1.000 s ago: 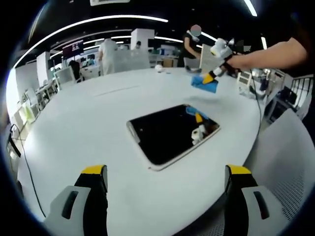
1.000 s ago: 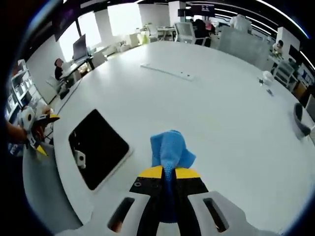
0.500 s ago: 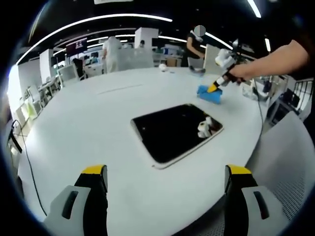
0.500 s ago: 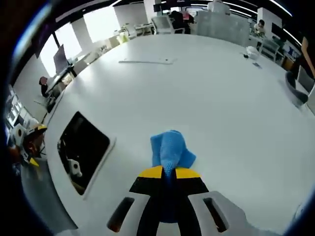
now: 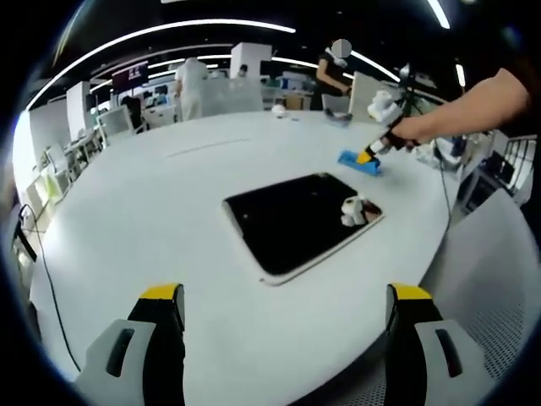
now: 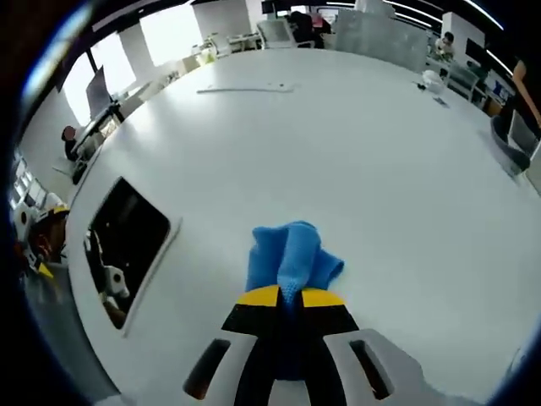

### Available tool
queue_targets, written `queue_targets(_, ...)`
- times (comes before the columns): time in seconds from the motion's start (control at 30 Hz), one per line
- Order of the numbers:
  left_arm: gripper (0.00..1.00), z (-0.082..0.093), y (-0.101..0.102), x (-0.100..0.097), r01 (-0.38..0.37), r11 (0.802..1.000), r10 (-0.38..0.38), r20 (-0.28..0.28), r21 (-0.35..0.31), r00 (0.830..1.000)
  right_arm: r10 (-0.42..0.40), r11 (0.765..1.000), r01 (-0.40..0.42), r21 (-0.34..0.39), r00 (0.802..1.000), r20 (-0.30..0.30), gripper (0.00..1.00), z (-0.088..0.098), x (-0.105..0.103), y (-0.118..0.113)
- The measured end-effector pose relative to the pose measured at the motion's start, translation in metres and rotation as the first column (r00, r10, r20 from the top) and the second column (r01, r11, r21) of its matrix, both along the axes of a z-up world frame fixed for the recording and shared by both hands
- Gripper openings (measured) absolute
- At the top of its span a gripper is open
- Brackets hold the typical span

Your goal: Wipe the mirror surface with the cleaning cloth until all visible marks leave the cleaned area.

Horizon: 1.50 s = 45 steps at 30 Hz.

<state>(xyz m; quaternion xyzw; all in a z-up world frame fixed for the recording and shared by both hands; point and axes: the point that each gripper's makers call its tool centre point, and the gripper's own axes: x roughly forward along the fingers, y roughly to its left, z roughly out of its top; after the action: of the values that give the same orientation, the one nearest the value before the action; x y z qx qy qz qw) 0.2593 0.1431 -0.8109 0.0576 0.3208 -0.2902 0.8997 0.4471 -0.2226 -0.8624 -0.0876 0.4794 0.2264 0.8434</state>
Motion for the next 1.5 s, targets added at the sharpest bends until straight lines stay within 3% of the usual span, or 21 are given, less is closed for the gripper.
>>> queue_targets(0.07, 1.00, 0.000, 0.000, 0.000, 0.001, 1.000, -0.001, 0.000, 0.000, 1.000, 0.078, 0.996, -0.076, -0.039, 0.996, 0.044, 0.02, 0.000, 0.002, 0.001)
queue_targets(0.2, 1.00, 0.000, -0.002, -0.001, 0.011, 1.000, -0.011, 0.002, 0.001, 1.000, 0.045, 0.999, -0.045, 0.010, 0.998, 0.033, 0.06, 0.001, 0.000, 0.001)
queue_targets(0.27, 1.00, 0.001, -0.001, 0.000, 0.008, 1.000, -0.008, 0.010, 0.002, 1.000, 0.043, 0.999, -0.044, 0.010, 0.999, 0.026, 0.24, 0.005, -0.001, 0.001)
queue_targets(0.3, 1.00, 0.001, 0.000, 0.001, 0.003, 1.000, -0.003, 0.008, 0.002, 1.000, 0.072, 0.997, -0.072, -0.008, 0.992, 0.107, 0.38, 0.018, 0.007, 0.002)
queue_targets(0.33, 1.00, 0.001, 0.000, 0.001, 0.002, 1.000, -0.002, 0.007, 0.004, 1.000, 0.083, 0.997, -0.083, -0.010, 0.988, 0.129, 0.46, 0.022, 0.008, 0.003)
queue_targets(0.43, 1.00, 0.000, -0.003, -0.001, 0.019, 1.000, -0.019, 0.005, 0.006, 1.000, 0.117, 0.993, -0.122, 0.009, 0.970, 0.213, 0.57, 0.047, 0.008, 0.009)
queue_targets(0.53, 1.00, 0.001, -0.004, -0.001, 0.027, 1.000, -0.027, 0.011, 0.000, 1.000, 0.066, 0.993, -0.094, 0.074, 0.949, 0.310, 0.70, 0.079, 0.008, 0.007)
queue_targets(0.6, 1.00, 0.002, -0.004, 0.000, 0.025, 1.000, -0.025, 0.016, 0.002, 1.000, 0.038, 0.990, -0.081, 0.118, 0.943, 0.331, 0.80, 0.092, 0.001, 0.006)
queue_targets(0.7, 1.00, 0.002, -0.003, 0.000, 0.024, 1.000, -0.024, 0.024, 0.008, 0.999, 0.044, 0.990, -0.089, 0.110, 0.933, 0.356, 0.89, 0.099, -0.013, 0.001)
queue_targets(0.87, 1.00, 0.003, -0.004, 0.000, 0.026, 1.000, -0.026, 0.026, 0.000, 0.999, -0.003, 0.986, -0.063, 0.156, 0.919, 0.393, 0.99, 0.101, -0.042, 0.003)
queue_targets(0.97, 1.00, 0.002, -0.005, 0.000, 0.032, 0.999, -0.033, 0.025, 0.004, 0.999, 0.047, 0.982, -0.124, 0.140, 0.887, 0.460, 1.00, 0.099, -0.063, 0.019)
queue_targets(1.07, 1.00, 0.002, -0.005, -0.001, 0.037, 0.999, -0.037, 0.022, 0.004, 0.999, 0.034, 0.982, -0.113, 0.150, 0.893, 0.448, 1.00, 0.092, -0.084, 0.024)
queue_targets(1.17, 1.00, 0.002, -0.005, -0.001, 0.036, 0.999, -0.036, 0.024, 0.006, 0.999, 0.019, 0.982, -0.093, 0.162, 0.913, 0.409, 1.00, 0.086, -0.099, 0.028)
queue_targets(1.33, 1.00, -0.002, -0.003, -0.002, 0.037, 0.999, -0.037, 0.005, 0.028, 0.999, 0.027, 0.984, -0.093, 0.155, 0.923, 0.383, 1.00, 0.079, -0.114, 0.032)
queue_targets(1.5, 1.00, -0.010, -0.002, -0.005, 0.035, 0.998, -0.033, -0.050, 0.047, 0.998, 0.016, 0.985, -0.078, 0.157, 0.931, 0.364, 1.00, 0.072, -0.127, 0.036)
